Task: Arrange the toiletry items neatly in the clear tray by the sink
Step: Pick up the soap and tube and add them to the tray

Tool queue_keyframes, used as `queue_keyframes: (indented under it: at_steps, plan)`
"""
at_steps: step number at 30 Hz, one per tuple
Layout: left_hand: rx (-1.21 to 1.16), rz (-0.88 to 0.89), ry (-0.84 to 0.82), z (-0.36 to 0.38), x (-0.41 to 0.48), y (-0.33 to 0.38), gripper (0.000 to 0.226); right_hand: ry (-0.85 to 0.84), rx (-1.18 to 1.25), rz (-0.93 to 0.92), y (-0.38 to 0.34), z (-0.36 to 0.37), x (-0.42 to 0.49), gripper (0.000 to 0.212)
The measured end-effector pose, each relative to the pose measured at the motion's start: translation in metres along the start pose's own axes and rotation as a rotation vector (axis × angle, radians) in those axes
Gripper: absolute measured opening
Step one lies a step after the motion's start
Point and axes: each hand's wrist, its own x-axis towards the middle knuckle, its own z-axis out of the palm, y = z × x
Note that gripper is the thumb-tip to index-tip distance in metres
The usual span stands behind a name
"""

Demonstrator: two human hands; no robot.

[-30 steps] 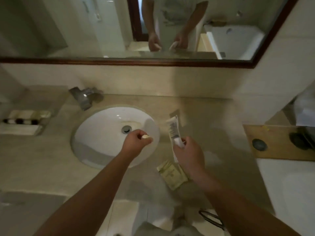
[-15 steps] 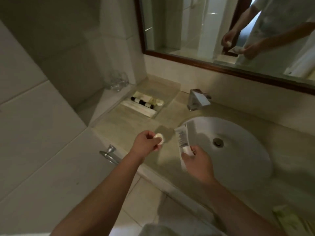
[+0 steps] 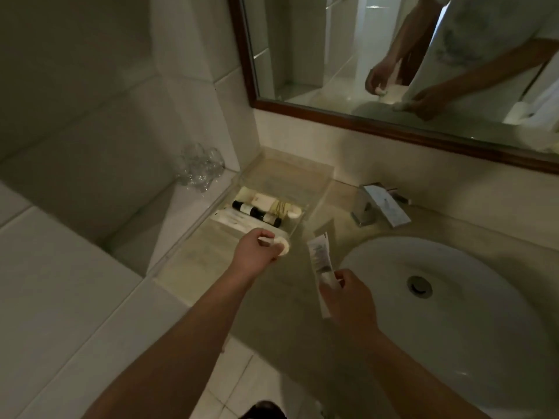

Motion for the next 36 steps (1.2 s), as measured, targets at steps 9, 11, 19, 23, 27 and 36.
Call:
queue_keyframes:
  at_steps: [9, 11, 19, 23, 27, 36]
  plan:
    - [0.517, 0.064, -0.059, 0.008, 0.105, 0.025, 0.032, -0.013, -0.109, 0.066, -0.021, 0.014, 0.049, 0.016]
    - [0.572, 0.062, -0.103, 0.01, 0.123, 0.024, 0.032, 0.007, -0.114, 0.099, -0.028, 0.019, 0.057, 0.013]
    - [0.775, 0.172, -0.262, 0.022, 0.163, 0.016, 0.016, 0.139, -0.11, 0.209, -0.051, 0.051, 0.07, 0.019]
    - [0.918, 0.305, -0.206, 0.025, 0.17, 0.009, 0.022, 0.164, -0.101, 0.216, -0.064, 0.058, 0.077, 0.018]
    - [1.068, 0.401, -0.168, 0.027, 0.17, 0.004, 0.02, 0.168, -0.107, 0.177, -0.074, 0.058, 0.082, 0.017]
    - [1.165, 0.447, -0.127, 0.033, 0.168, -0.005, 0.014, 0.136, -0.124, 0.111, -0.086, 0.057, 0.096, 0.015]
